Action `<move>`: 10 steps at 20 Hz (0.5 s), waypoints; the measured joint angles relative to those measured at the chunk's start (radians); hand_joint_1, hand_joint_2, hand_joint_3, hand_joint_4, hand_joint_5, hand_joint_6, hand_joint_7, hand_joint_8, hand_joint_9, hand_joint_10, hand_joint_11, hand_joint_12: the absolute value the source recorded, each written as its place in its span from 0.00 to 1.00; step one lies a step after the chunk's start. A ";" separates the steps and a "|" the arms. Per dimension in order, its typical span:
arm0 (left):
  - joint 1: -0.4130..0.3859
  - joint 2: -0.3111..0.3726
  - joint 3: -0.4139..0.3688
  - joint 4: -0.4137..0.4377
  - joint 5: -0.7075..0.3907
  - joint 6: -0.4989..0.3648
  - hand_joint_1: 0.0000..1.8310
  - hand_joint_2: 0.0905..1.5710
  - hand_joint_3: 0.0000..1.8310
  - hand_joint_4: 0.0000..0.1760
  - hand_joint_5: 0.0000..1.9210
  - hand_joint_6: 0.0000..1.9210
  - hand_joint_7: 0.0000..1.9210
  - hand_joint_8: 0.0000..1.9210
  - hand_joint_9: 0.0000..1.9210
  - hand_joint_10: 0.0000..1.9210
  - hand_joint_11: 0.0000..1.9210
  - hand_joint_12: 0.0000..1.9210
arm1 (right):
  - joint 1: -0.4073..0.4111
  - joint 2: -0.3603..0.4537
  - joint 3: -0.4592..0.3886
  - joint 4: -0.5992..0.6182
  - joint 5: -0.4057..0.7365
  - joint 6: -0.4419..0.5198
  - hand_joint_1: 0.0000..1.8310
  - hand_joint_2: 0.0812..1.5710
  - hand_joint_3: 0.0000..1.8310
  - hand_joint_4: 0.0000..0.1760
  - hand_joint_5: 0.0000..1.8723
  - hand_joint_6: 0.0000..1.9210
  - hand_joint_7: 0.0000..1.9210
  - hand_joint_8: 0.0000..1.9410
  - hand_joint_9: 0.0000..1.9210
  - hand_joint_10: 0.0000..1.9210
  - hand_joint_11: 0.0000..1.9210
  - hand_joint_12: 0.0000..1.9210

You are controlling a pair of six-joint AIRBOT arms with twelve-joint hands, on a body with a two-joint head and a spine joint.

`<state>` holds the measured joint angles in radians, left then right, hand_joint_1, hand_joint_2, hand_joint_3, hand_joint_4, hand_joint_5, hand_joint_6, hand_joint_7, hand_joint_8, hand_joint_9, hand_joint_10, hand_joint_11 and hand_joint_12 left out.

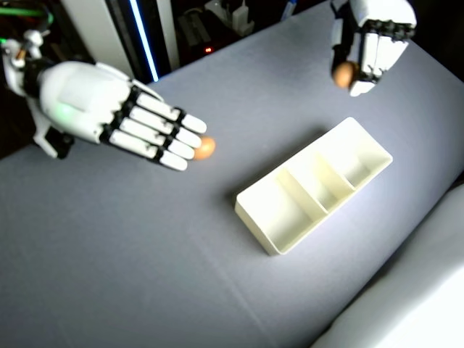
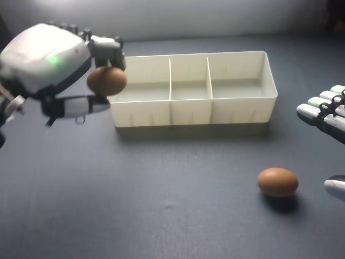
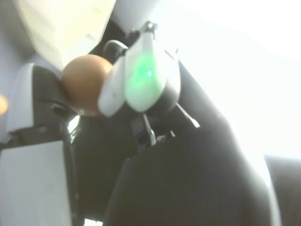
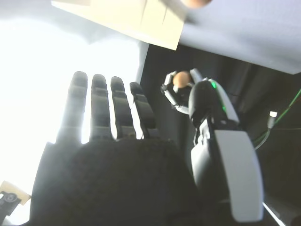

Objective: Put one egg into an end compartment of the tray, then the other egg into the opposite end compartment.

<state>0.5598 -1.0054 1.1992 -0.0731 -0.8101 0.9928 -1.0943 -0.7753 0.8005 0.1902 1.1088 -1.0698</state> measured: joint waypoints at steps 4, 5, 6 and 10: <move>-0.140 -0.110 0.146 -0.038 0.184 0.017 0.65 0.77 0.01 0.00 0.37 0.64 0.46 0.83 0.52 0.94 0.57 1.00 | 0.000 -0.004 0.004 0.001 0.000 0.011 0.14 0.86 0.01 0.00 0.00 0.00 0.00 0.00 0.00 0.00 0.00 0.00; -0.160 -0.135 0.174 -0.050 0.219 0.021 0.65 0.77 0.01 0.00 0.37 0.64 0.46 0.83 0.52 0.94 0.57 1.00 | -0.002 -0.005 0.005 0.000 0.000 0.013 0.14 0.86 0.01 0.00 0.00 0.00 0.00 0.00 0.00 0.00 0.00 0.00; -0.162 -0.153 0.191 -0.055 0.249 0.021 0.70 0.77 0.00 0.00 0.22 0.53 0.39 0.74 0.43 0.90 0.47 1.00 | -0.002 -0.015 0.012 -0.003 0.005 0.023 0.18 0.86 0.01 0.00 0.00 0.00 0.00 0.00 0.00 0.00 0.00 0.00; -0.157 -0.200 0.217 -0.075 0.364 0.034 0.58 0.75 0.00 0.05 0.06 0.32 0.09 0.33 0.05 0.54 0.01 0.87 | -0.004 -0.025 0.016 -0.001 -0.001 0.043 0.16 0.87 0.01 0.00 0.00 0.00 0.00 0.00 0.00 0.00 0.00 0.00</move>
<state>0.4030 -1.2057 1.4162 -0.1478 -0.4458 1.0264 -1.0985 -0.8001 0.8169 0.1890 1.1076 -1.0264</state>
